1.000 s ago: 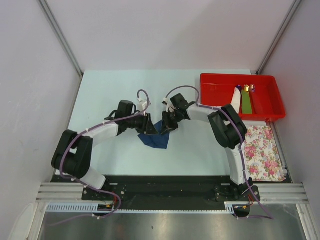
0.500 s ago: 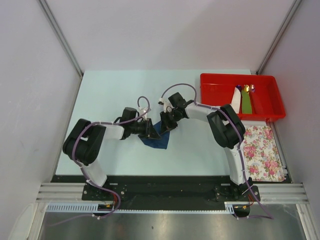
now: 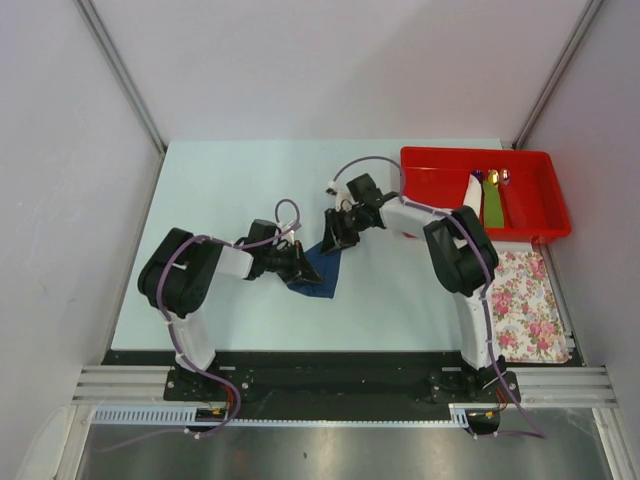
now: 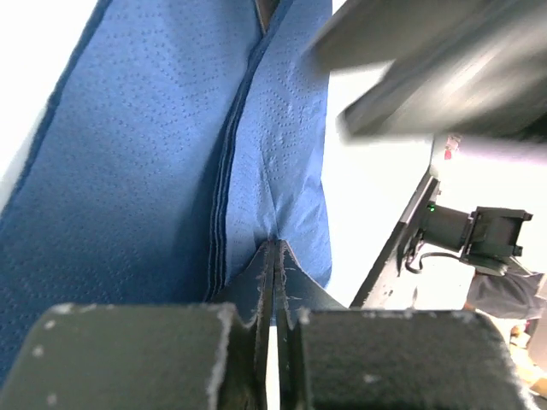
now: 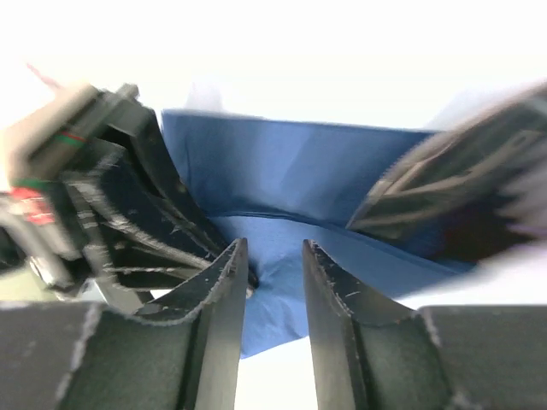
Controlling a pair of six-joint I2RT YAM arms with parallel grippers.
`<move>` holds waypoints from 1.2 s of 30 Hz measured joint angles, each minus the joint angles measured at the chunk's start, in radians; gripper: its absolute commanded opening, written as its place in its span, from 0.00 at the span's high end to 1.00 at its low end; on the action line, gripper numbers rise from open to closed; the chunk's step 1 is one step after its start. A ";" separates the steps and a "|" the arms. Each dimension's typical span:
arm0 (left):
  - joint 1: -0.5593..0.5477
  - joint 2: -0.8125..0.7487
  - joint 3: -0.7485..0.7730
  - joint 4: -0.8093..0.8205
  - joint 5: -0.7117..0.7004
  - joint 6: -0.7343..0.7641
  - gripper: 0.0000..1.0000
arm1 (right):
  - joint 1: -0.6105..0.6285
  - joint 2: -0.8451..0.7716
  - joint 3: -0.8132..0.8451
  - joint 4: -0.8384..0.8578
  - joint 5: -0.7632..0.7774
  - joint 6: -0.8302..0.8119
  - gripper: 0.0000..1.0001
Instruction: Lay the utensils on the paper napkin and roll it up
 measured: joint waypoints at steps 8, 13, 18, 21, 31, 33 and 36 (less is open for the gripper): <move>0.000 0.024 0.007 0.017 0.014 -0.061 1.00 | -0.115 -0.120 0.000 0.068 0.003 0.078 0.74; -0.002 0.036 0.009 0.031 0.018 -0.099 1.00 | -0.064 -0.116 0.000 0.043 0.011 0.073 0.76; -0.002 0.040 0.010 0.032 0.019 -0.114 1.00 | 0.011 -0.100 0.000 0.021 0.045 0.053 0.80; -0.002 0.040 0.011 0.031 0.018 -0.114 1.00 | 0.038 -0.083 0.000 0.005 0.074 0.040 0.82; -0.003 0.043 0.012 0.035 0.019 -0.121 0.94 | 0.048 -0.037 -0.011 -0.065 0.178 0.007 0.83; -0.003 0.043 0.012 0.036 0.019 -0.121 0.79 | 0.053 -0.024 -0.012 -0.064 0.183 -0.002 0.84; -0.006 0.032 0.012 0.034 0.019 -0.118 0.57 | 0.061 -0.018 -0.011 -0.060 0.187 -0.023 0.85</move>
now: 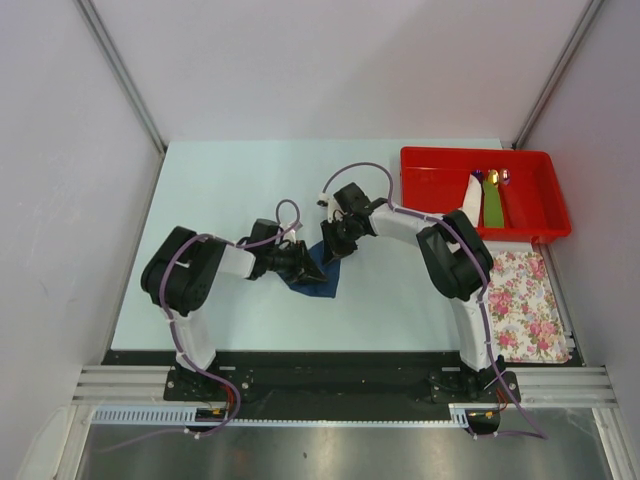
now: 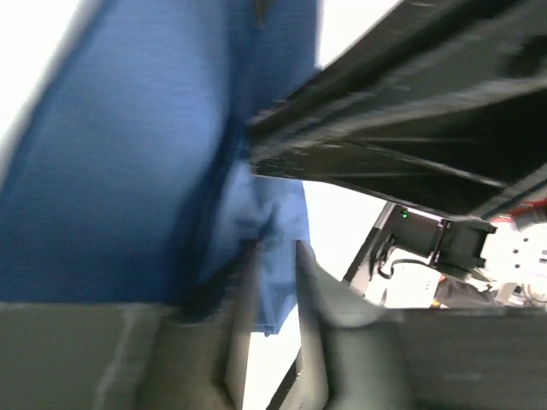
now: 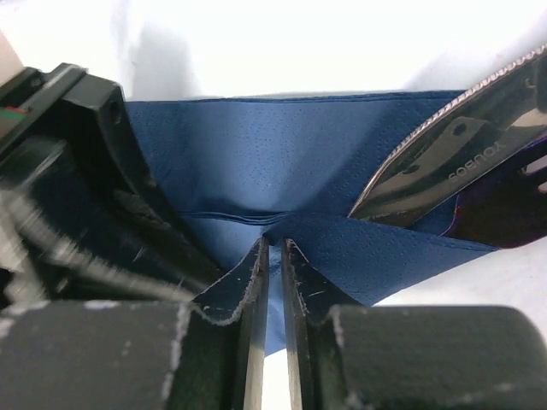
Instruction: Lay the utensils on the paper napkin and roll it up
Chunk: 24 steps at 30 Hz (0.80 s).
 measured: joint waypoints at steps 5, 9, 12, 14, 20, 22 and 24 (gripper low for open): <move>0.011 -0.097 -0.008 -0.068 -0.037 0.052 0.41 | 0.002 0.000 -0.006 0.005 0.000 -0.037 0.86; 0.120 -0.233 -0.035 -0.216 -0.092 0.124 0.25 | 0.002 -0.006 -0.019 0.023 -0.006 -0.058 0.86; 0.211 -0.308 -0.049 -0.323 -0.133 0.175 0.25 | 0.002 -0.010 -0.027 0.034 -0.011 -0.077 0.86; 0.254 -0.325 -0.060 -0.381 -0.160 0.205 0.25 | 0.002 -0.010 -0.030 0.038 -0.016 -0.088 0.86; 0.273 -0.304 -0.072 -0.392 -0.144 0.214 0.28 | 0.001 -0.011 -0.035 0.047 -0.027 -0.113 0.87; 0.269 -0.275 -0.068 -0.356 -0.111 0.206 0.30 | 0.001 -0.012 -0.038 0.050 -0.027 -0.114 0.87; 0.258 -0.243 -0.059 -0.323 -0.081 0.198 0.30 | 0.001 -0.013 -0.040 0.052 -0.028 -0.114 0.87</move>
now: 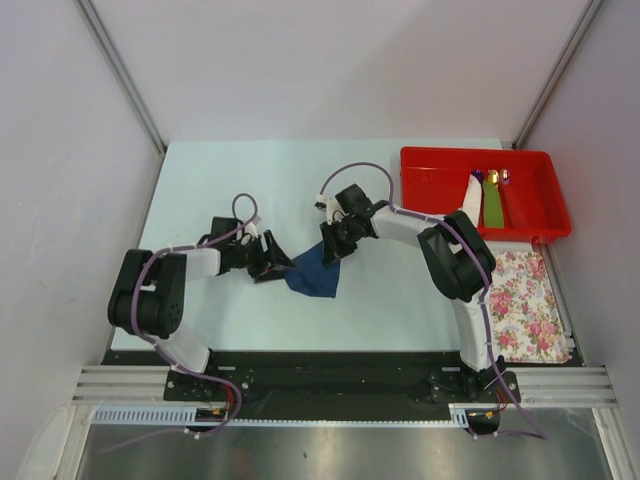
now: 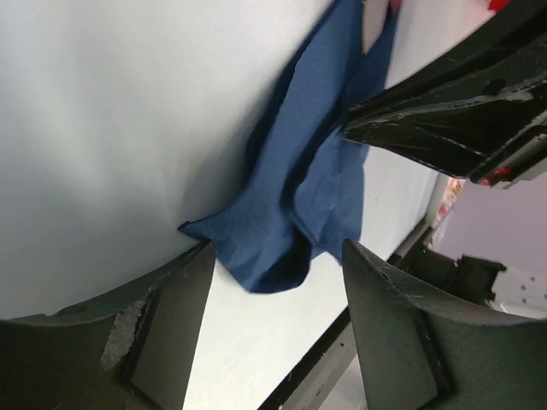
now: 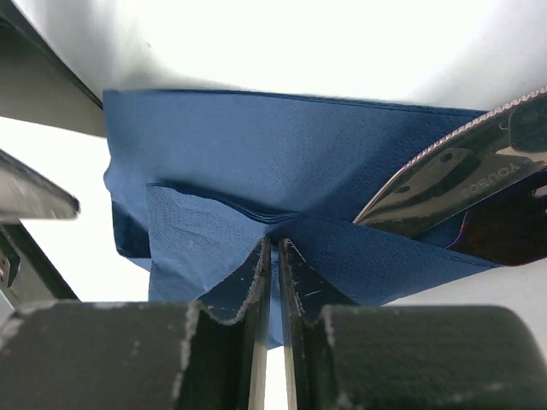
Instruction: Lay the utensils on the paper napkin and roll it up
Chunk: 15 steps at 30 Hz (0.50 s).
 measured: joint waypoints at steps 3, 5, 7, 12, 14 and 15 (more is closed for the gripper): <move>-0.034 0.052 0.024 0.054 0.043 -0.017 0.30 | 0.000 0.000 0.000 0.001 0.000 0.000 0.87; -0.060 0.079 0.034 0.096 0.064 -0.029 0.30 | 0.000 0.000 0.000 0.001 0.000 0.000 0.87; -0.084 0.098 0.040 0.133 0.079 -0.035 0.30 | 0.000 0.000 0.000 0.001 0.000 0.000 0.87; -0.111 0.119 0.042 0.217 0.093 -0.040 0.25 | 0.000 0.000 0.000 0.001 0.000 0.000 0.87; -0.114 0.126 0.048 0.229 0.097 -0.031 0.25 | 0.000 0.000 0.000 0.001 0.000 0.001 0.87; -0.114 0.132 0.058 0.230 0.097 -0.024 0.24 | 0.000 0.000 0.000 0.001 0.000 0.000 0.87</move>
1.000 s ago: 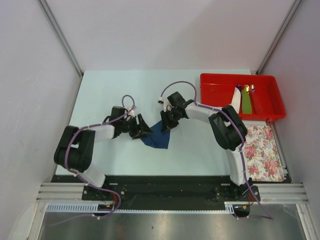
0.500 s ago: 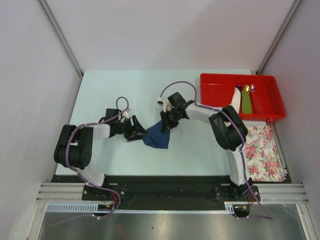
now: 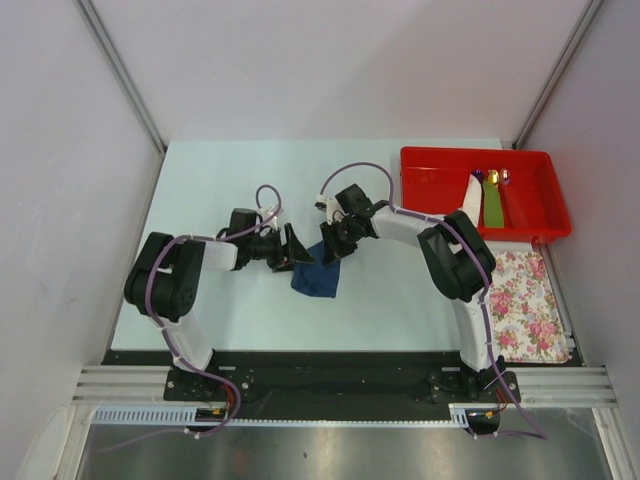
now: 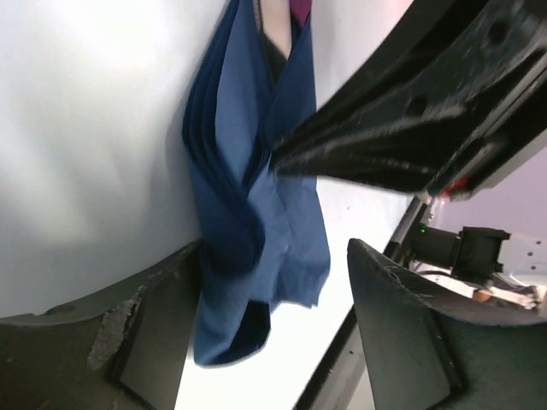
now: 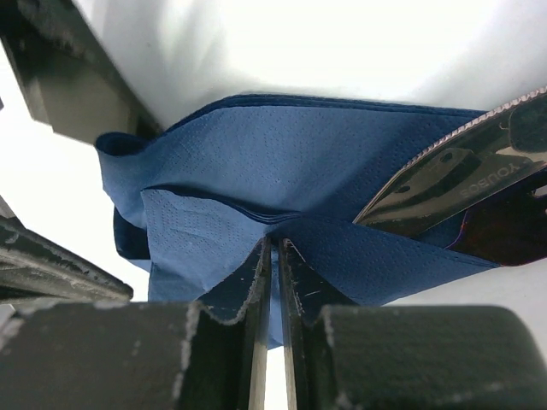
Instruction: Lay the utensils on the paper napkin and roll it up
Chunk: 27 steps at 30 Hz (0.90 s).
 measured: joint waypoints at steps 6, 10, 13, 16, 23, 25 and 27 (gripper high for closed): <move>0.000 0.080 0.111 -0.019 0.009 0.078 0.34 | 0.000 0.002 0.004 -0.004 0.000 0.000 0.87; 0.006 0.103 0.138 -0.056 0.040 0.134 0.40 | 0.000 0.004 0.010 -0.011 0.000 0.000 0.87; 0.021 0.103 0.137 -0.114 0.075 0.178 0.42 | 0.000 0.005 0.012 -0.014 0.000 0.000 0.88; 0.046 0.102 0.130 -0.183 0.122 0.217 0.42 | -0.002 0.006 0.013 -0.014 0.000 0.000 0.89; 0.104 0.085 0.098 -0.280 0.165 0.251 0.66 | -0.003 0.012 0.020 -0.021 -0.004 0.002 0.91; 0.106 0.082 0.085 -0.280 0.164 0.238 0.72 | -0.003 0.013 0.022 -0.023 -0.005 0.003 0.91; 0.104 0.080 0.080 -0.276 0.165 0.221 0.82 | -0.003 0.014 0.023 -0.025 -0.005 0.005 0.91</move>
